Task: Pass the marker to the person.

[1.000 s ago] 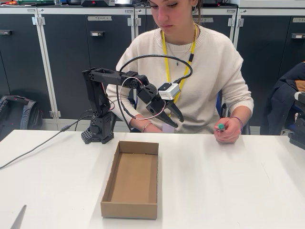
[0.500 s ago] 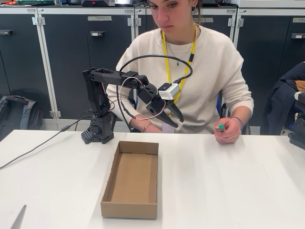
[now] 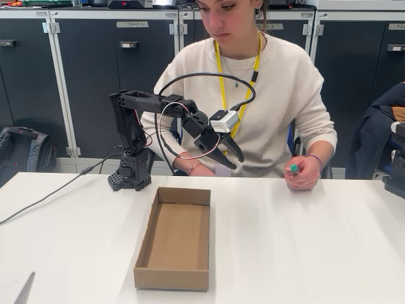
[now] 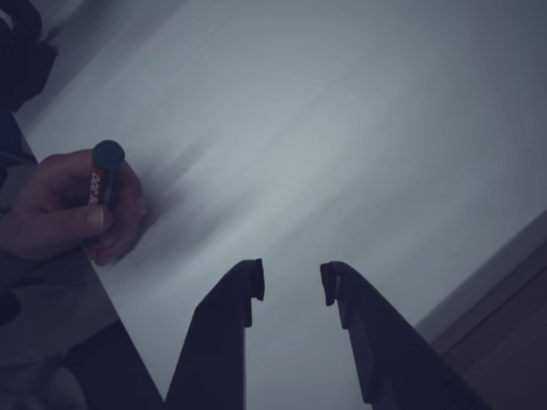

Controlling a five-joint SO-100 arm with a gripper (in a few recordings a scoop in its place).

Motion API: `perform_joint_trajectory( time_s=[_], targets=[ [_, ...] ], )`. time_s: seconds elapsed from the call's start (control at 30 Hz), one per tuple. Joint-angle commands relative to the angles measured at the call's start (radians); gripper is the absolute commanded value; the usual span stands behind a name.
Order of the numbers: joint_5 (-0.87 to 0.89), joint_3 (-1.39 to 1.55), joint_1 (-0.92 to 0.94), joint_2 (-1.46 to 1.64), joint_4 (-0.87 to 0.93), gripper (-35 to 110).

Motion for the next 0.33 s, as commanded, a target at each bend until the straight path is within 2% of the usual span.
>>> perform_joint_trajectory(
  time_s=[0.0, 0.3],
  targets=[
    [-0.005, -0.018, 0.011, 0.064, -0.003, 14],
    [-0.008, -0.021, 0.008, 0.060, -0.008, 14]
  ],
)
